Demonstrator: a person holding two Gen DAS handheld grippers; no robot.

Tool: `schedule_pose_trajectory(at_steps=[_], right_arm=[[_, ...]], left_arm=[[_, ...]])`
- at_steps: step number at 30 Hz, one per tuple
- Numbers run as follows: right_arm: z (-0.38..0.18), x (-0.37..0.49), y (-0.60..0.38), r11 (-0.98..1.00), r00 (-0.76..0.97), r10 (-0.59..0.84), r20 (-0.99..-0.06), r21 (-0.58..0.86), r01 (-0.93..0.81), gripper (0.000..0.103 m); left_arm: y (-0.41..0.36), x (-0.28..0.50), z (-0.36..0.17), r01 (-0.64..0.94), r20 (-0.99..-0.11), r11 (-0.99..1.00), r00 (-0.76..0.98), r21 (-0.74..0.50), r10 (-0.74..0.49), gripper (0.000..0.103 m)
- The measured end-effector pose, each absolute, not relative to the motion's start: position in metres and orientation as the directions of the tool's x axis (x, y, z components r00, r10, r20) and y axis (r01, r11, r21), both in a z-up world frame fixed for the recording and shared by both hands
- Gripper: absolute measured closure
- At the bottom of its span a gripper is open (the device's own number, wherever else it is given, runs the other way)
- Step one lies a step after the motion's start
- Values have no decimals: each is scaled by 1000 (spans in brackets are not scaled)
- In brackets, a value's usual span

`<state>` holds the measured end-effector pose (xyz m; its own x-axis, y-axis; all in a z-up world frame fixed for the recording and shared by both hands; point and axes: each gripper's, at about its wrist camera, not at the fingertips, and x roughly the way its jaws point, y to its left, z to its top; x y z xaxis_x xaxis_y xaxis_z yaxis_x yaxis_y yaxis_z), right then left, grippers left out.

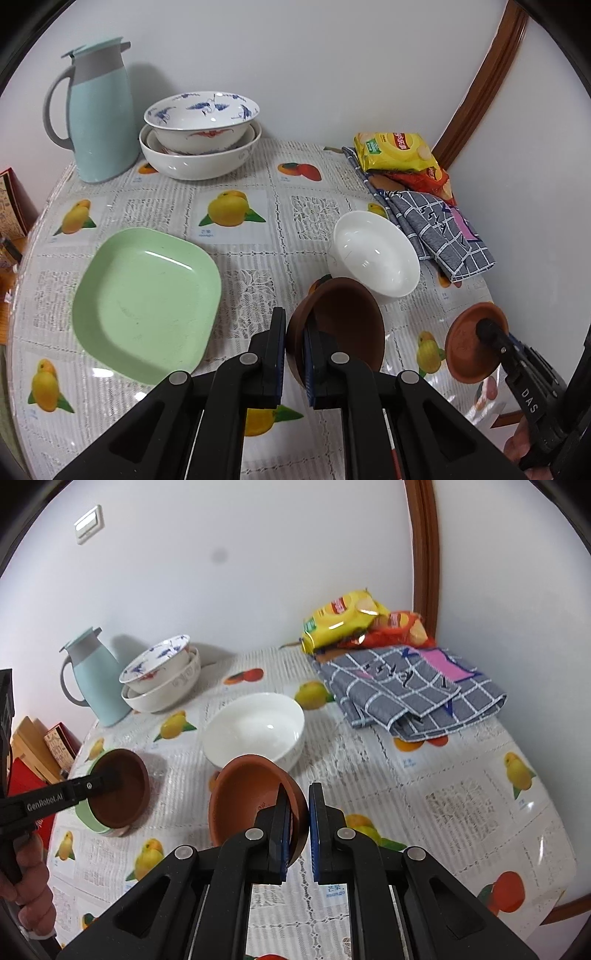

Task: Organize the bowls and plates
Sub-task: 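Carry the brown bowl in the right gripper into the white bowl while the left gripper holds its bowl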

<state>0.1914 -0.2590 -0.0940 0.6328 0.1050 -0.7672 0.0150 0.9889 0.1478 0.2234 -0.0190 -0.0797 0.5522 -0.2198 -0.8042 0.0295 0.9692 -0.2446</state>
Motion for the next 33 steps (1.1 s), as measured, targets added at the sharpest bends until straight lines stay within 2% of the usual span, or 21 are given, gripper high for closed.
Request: schedule_pose_trajectory(at_steps=[13,33], right_arm=[[-71,194,-241,990,663,107,-741,141,-3,94],[-73,234,-213,992,661,112,-742,121,-32,94]], left_arm=[[-7,214,-61,24,-792,971,573,-239,-209,94],[1,245,-65,26,-798,970,563,-244,-215,94]])
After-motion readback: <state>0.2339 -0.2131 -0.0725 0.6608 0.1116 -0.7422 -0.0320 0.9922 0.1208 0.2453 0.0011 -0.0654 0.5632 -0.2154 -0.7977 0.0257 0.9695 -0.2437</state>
